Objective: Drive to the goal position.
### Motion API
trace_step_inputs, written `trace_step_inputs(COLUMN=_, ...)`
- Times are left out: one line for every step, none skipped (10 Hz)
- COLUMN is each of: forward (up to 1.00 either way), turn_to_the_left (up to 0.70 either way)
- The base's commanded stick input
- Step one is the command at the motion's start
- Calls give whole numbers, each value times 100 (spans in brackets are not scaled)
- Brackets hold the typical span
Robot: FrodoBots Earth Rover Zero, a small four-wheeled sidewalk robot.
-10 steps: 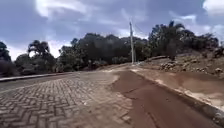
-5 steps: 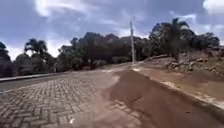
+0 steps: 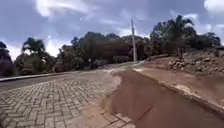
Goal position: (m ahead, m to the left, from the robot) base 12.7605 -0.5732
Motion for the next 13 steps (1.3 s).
trace_step_inputs(forward=51, turn_to_the_left=0)
trace_step_inputs(forward=50, turn_to_the_left=0)
trace_step_inputs(forward=50, turn_to_the_left=0)
trace_step_inputs(forward=50, turn_to_the_left=0)
trace_step_inputs(forward=50, turn_to_the_left=-6)
trace_step_inputs(forward=50, turn_to_the_left=-20)
trace_step_inputs(forward=50, turn_to_the_left=0)
trace_step_inputs(forward=50, turn_to_the_left=0)
trace_step_inputs(forward=50, turn_to_the_left=0)
trace_step_inputs(forward=50, turn_to_the_left=0)
trace_step_inputs(forward=50, turn_to_the_left=0)
trace_step_inputs(forward=50, turn_to_the_left=0)
trace_step_inputs(forward=50, turn_to_the_left=0)
